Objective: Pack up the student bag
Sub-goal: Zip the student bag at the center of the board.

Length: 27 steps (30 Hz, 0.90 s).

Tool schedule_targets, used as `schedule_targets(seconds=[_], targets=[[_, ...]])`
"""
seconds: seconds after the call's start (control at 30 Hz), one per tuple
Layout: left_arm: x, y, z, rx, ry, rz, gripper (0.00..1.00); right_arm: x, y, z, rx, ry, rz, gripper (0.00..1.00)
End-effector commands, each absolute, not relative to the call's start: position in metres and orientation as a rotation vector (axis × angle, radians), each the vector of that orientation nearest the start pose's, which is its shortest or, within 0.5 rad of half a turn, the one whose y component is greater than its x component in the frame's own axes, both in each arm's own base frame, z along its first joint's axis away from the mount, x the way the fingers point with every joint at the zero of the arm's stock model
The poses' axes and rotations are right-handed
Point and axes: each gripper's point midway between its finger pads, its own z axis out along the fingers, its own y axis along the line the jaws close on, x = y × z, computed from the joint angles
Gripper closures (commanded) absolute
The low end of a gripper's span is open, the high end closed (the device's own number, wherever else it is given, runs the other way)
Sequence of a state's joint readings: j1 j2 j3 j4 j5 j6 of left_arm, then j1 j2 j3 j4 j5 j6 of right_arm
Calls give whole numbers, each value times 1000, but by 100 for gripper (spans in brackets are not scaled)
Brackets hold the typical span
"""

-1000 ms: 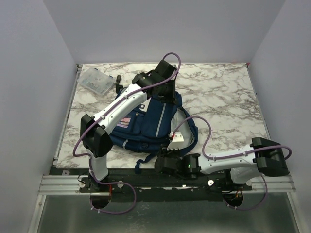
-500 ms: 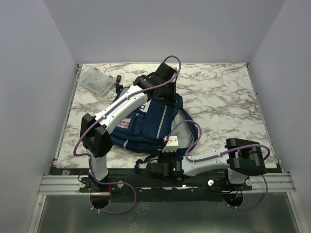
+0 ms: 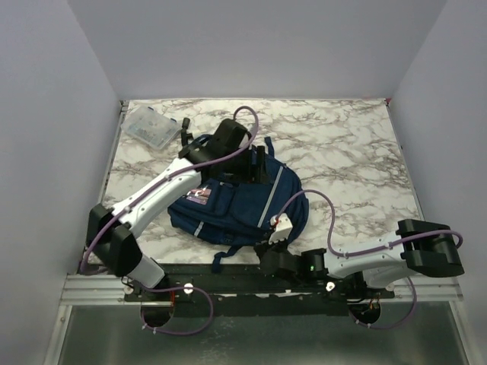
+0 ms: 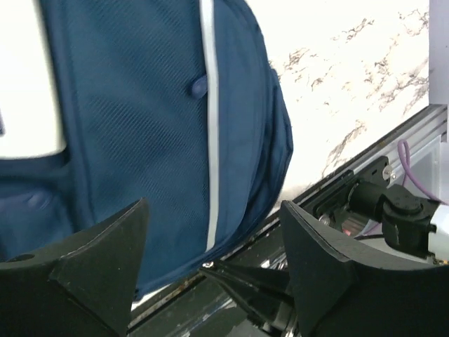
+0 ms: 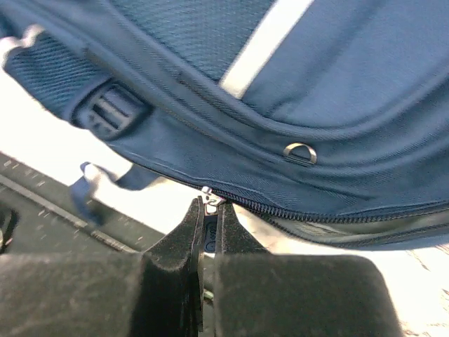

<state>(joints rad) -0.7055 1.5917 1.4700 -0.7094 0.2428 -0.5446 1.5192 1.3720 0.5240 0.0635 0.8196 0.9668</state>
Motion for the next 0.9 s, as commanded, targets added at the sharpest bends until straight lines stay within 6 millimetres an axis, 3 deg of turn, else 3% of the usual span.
schedule_targets(seconds=[0.0, 0.1, 0.2, 0.33, 0.37, 0.5, 0.67, 0.77, 0.87], targets=[[253, -278, 250, 221, 2363, -874, 23, 98, 340, 79, -378, 2086, 761, 100], [236, -235, 244, 8, 2325, -800, 24, 88, 344, 78, -423, 2110, 812, 100], [207, -194, 212, -326, 2309, -809, 26, 83, 346, 80, -462, 2111, 842, 100], [170, -168, 159, -691, 2287, -928, 29, 81, 344, 78, -502, 2128, 843, 100], [166, -164, 153, -746, 2260, -960, 29, 79, 344, 78, -517, 2133, 849, 100], [156, -160, 120, -925, 2239, -1034, 19, 74, 342, 73, -554, 2151, 855, 100], [161, -174, 96, -894, 2300, -1042, 13, 74, 339, 74, -547, 2166, 850, 100], [168, -182, 88, -787, 2383, -978, 17, 74, 337, 77, -537, 2168, 860, 100], [179, -178, 76, -733, 2454, -838, 29, 75, 332, 77, -515, 2182, 846, 100]])
